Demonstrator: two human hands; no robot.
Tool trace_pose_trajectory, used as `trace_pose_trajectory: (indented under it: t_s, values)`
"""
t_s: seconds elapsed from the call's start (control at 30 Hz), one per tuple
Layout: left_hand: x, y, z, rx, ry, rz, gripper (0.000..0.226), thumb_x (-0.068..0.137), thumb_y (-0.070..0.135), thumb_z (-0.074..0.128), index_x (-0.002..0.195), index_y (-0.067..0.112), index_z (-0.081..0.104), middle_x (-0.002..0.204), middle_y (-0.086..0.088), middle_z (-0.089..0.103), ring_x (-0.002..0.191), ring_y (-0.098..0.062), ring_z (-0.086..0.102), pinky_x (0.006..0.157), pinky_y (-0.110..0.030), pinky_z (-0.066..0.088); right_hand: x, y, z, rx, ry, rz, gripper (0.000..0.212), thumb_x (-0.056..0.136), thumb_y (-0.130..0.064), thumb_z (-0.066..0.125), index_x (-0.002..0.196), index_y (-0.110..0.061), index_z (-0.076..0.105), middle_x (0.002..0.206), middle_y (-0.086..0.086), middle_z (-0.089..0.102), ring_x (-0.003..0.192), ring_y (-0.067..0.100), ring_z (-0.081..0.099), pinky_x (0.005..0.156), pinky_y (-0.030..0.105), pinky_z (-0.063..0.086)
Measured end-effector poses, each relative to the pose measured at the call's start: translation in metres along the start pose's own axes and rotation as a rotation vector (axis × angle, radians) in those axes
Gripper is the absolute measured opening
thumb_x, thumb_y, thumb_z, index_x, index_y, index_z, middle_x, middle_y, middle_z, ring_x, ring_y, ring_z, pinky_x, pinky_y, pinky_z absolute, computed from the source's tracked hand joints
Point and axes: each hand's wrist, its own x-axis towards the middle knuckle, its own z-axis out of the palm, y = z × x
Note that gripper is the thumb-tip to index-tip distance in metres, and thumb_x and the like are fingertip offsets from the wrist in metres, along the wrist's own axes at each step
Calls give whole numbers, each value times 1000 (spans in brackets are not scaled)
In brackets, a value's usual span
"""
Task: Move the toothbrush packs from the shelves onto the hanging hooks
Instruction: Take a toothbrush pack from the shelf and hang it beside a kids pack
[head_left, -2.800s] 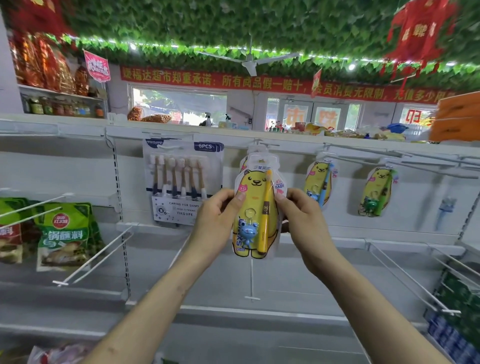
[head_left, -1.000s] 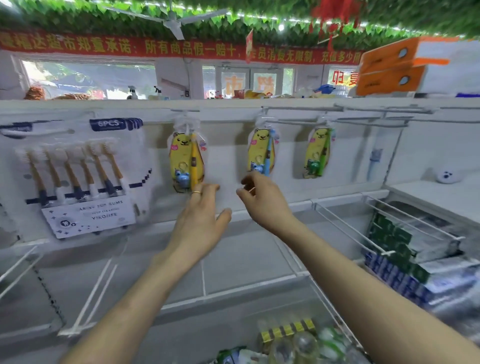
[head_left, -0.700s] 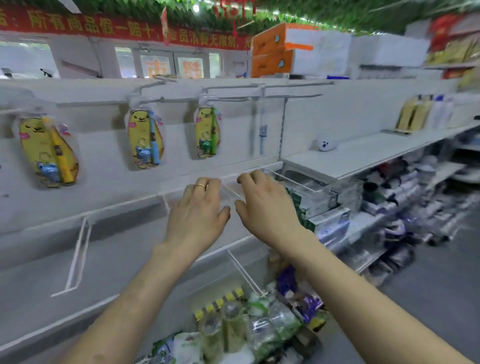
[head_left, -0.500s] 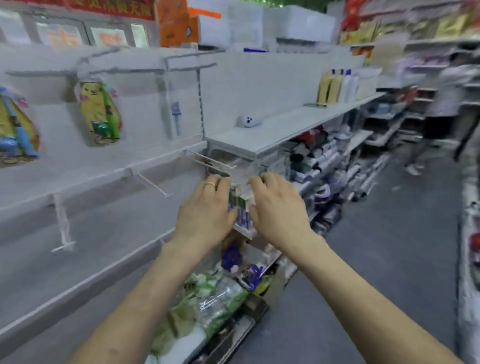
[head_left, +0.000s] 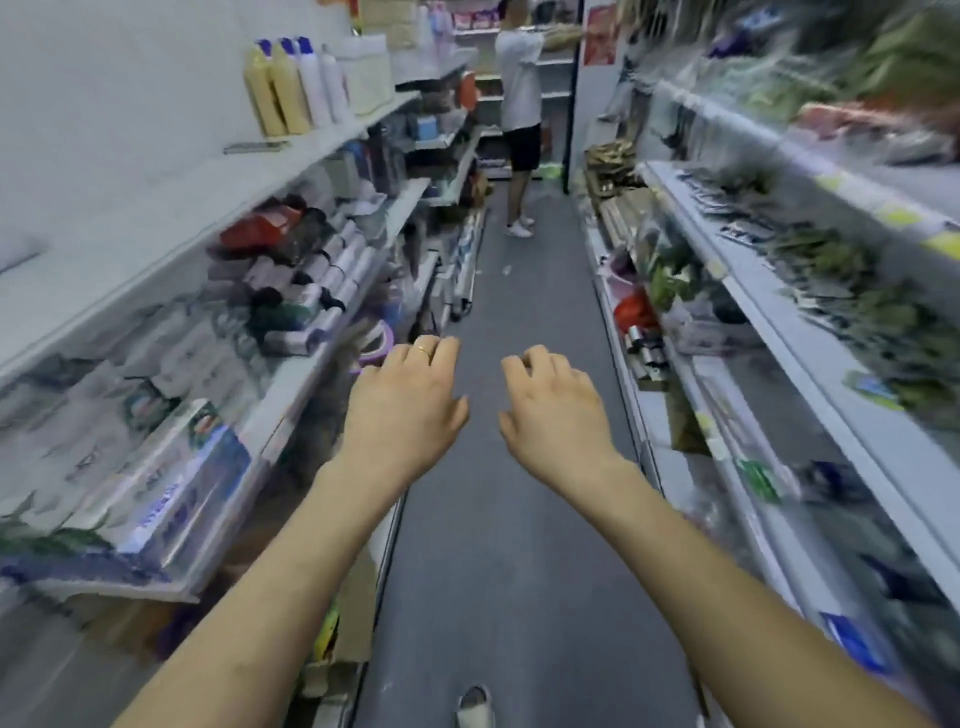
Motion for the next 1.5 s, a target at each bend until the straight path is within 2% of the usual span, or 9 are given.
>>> trace_pose_trajectory:
  t_s: [0.13, 0.2, 0.33, 0.57, 0.77, 0.97, 1.17, 1.33, 1.5]
  values:
    - [111, 14, 56, -116, -67, 101, 52, 92, 47, 60, 133, 17, 50, 129, -5, 59, 115, -32, 60, 77, -44, 52, 63, 67, 31, -50, -86, 154, 33, 85, -26, 70, 113, -12, 59, 109, 12, 56, 96, 37, 60, 72, 43, 47]
    - [164, 22, 79, -161, -87, 151, 53, 95, 49, 58, 138, 19, 48, 132, -3, 58, 118, -31, 59, 80, -43, 52, 92, 101, 40, -88, -118, 214, 35, 89, -28, 69, 118, -12, 56, 115, 13, 54, 104, 38, 59, 77, 44, 48]
    - [265, 48, 118, -225, -111, 266, 44, 97, 49, 55, 131, 20, 51, 124, -1, 63, 115, -30, 61, 78, -42, 52, 141, 167, 56, -145, -156, 345, 38, 99, -32, 58, 130, -13, 48, 129, 13, 50, 117, 36, 54, 86, 44, 46]
    - [412, 110, 185, -265, -164, 433, 34, 104, 45, 45, 129, 23, 49, 113, 1, 69, 105, -29, 65, 71, -38, 45, 223, 275, 100, -174, -222, 542, 42, 99, -34, 55, 135, -15, 46, 129, 10, 51, 117, 33, 55, 89, 45, 47]
    - [537, 146, 245, -256, -189, 475, 36, 105, 46, 43, 133, 24, 48, 121, 2, 67, 107, -29, 66, 75, -38, 51, 324, 373, 155, -152, -198, 585, 40, 98, -34, 55, 133, -15, 49, 127, 9, 53, 118, 33, 56, 91, 45, 47]
    - [664, 151, 288, -232, -224, 450, 40, 103, 51, 46, 133, 24, 49, 123, 3, 64, 108, -26, 64, 70, -35, 43, 442, 448, 200, -110, -245, 560, 36, 96, -31, 56, 128, -15, 50, 125, 10, 54, 116, 35, 56, 88, 47, 51]
    - [801, 148, 342, -236, -234, 423, 44, 100, 51, 52, 135, 24, 50, 130, 2, 61, 113, -27, 63, 70, -36, 42, 555, 507, 251, -118, -278, 542, 40, 96, -34, 59, 130, -18, 48, 126, 9, 53, 115, 33, 57, 88, 47, 50]
    - [928, 146, 395, -266, -204, 502, 47, 100, 50, 54, 139, 25, 50, 134, 2, 60, 115, -26, 62, 76, -39, 51, 658, 552, 304, -139, -273, 596, 42, 95, -36, 59, 131, -16, 49, 129, 9, 54, 118, 34, 57, 91, 47, 49]
    - [1041, 147, 436, -294, -230, 615, 48, 100, 52, 54, 140, 25, 50, 133, 2, 60, 118, -26, 62, 75, -40, 53, 741, 588, 331, -161, -278, 694, 42, 94, -36, 59, 130, -16, 51, 126, 10, 55, 115, 35, 58, 90, 48, 50]
